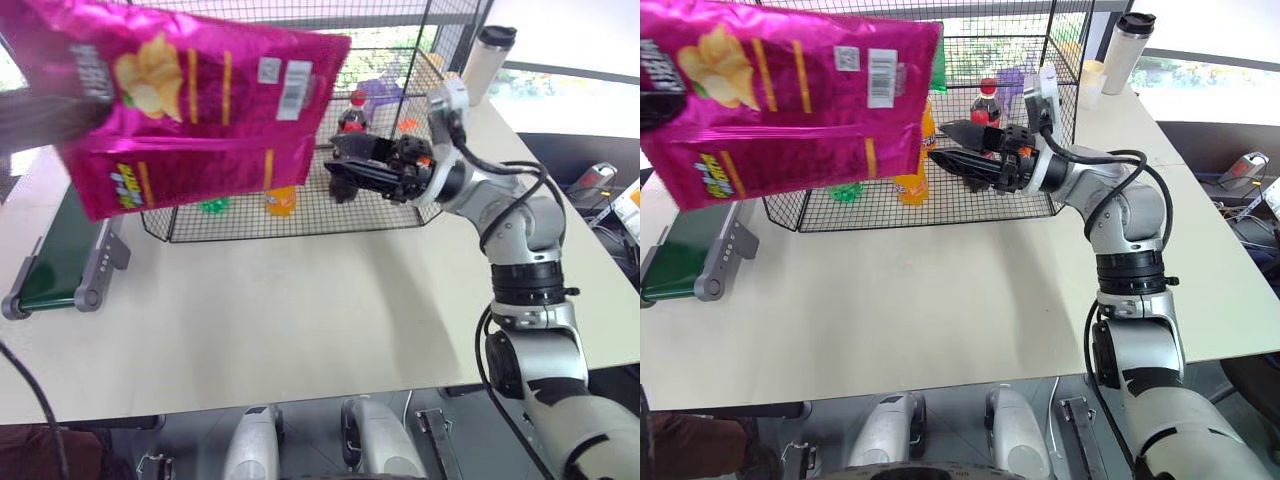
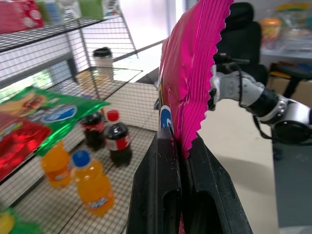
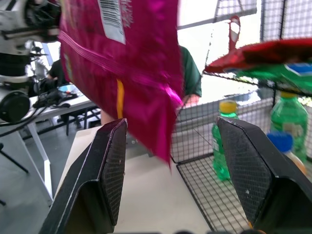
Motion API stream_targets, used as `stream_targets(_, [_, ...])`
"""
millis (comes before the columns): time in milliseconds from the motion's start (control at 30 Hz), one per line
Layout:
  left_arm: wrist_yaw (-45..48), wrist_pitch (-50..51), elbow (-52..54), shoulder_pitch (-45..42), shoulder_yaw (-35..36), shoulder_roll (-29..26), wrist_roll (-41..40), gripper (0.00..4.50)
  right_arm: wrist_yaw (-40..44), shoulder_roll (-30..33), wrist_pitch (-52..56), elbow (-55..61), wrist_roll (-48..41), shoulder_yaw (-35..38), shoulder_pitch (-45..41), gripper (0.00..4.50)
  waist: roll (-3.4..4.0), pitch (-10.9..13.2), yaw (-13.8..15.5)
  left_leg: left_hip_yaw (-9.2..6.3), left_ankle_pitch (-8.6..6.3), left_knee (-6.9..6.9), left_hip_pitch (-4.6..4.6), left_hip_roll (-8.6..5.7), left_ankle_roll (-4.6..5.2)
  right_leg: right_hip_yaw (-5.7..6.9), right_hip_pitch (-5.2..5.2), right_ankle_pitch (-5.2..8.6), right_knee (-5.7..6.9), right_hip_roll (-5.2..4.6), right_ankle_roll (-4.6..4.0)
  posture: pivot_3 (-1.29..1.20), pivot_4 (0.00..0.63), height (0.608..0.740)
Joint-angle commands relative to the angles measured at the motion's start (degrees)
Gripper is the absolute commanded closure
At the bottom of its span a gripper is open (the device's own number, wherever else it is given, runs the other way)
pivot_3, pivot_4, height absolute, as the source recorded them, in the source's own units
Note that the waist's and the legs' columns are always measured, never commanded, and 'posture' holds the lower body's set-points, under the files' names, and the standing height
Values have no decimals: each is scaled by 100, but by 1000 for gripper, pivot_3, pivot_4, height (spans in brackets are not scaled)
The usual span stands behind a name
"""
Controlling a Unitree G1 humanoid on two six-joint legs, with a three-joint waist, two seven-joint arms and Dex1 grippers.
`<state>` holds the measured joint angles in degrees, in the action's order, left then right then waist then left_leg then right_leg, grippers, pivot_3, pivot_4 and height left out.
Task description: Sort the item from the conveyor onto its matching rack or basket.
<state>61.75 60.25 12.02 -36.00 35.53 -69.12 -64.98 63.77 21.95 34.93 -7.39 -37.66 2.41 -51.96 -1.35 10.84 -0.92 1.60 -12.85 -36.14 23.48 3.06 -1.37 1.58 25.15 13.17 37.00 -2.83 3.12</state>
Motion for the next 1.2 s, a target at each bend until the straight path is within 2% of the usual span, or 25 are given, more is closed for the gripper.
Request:
stream_targets(33, [112,-332,-142,-281,-284,47,-6,4468,80,-172,1,129,-211,16,-204,1482,0,0,-3,0,0,0,0,0,0,0,0,0,0,0,0,0,150,740])
stream_targets(267, [305,-695,-376,-486,-897,251,265,4468,86,-489,177,343,-429,-84,-214,1482,0,0,3,0,0,-1,0,0,1,-2,0,-1,3,1,2,0,150,740])
stream_targets(367, [399,-795,-451,-482,-1036,301,359,4500,97,-549,294,483,-601,-60,-150,2290,-1,0,17,0,0,-2,1,0,0,-1,0,-1,2,1,2,0,150,740])
stream_targets(500, [522,-929,-577,-472,-1159,348,523,4500,115,-512,452,694,-751,-78,-43,4278,-1,0,14,0,0,-2,2,0,0,-1,0,-1,2,0,2,0,150,740])
stream_targets(533, [527,-964,-630,-487,-1184,357,570,4500,110,-484,494,752,-764,-92,-15,4433,-1,0,14,-1,0,-2,2,0,0,-1,0,-1,2,1,2,0,150,740])
stream_targets(667, [467,-1095,-858,-513,-1269,402,819,4500,13,-311,651,962,-746,-105,104,4433,-1,0,22,-1,0,-2,2,0,0,-1,0,-1,3,1,2,0,150,740])
stream_targets(700, [430,-1126,-915,-516,-1284,411,888,3896,-8,-269,677,996,-742,-97,123,4500,-1,0,20,-1,1,-3,2,0,1,-1,0,-1,2,1,2,0,150,740])
stream_targets(767, [443,-1113,-1000,-453,-1245,395,931,3224,-95,-193,693,1043,-728,-55,164,4500,-1,0,18,0,1,-3,2,0,0,-1,0,-1,2,1,2,0,150,740])
stream_targets(933, [125,-1410,-1134,-245,-1066,471,1309,1056,-419,-32,592,1171,-661,78,255,4500,0,0,15,-1,1,-2,2,0,1,-1,1,0,2,1,2,0,150,740])
stream_targets(1067, [-161,-1544,-1171,331,-561,515,1495,1056,-1004,437,509,1418,-557,600,391,4500,-1,0,14,1,1,0,4,1,1,-2,5,0,2,0,2,0,150,740])
stream_targets(1200, [-476,-1402,-777,793,-193,793,1263,1056,-1538,993,531,1800,-573,1172,591,4500,-1,0,48,1,1,-1,8,0,0,1,5,1,0,-5,3,0,150,740])
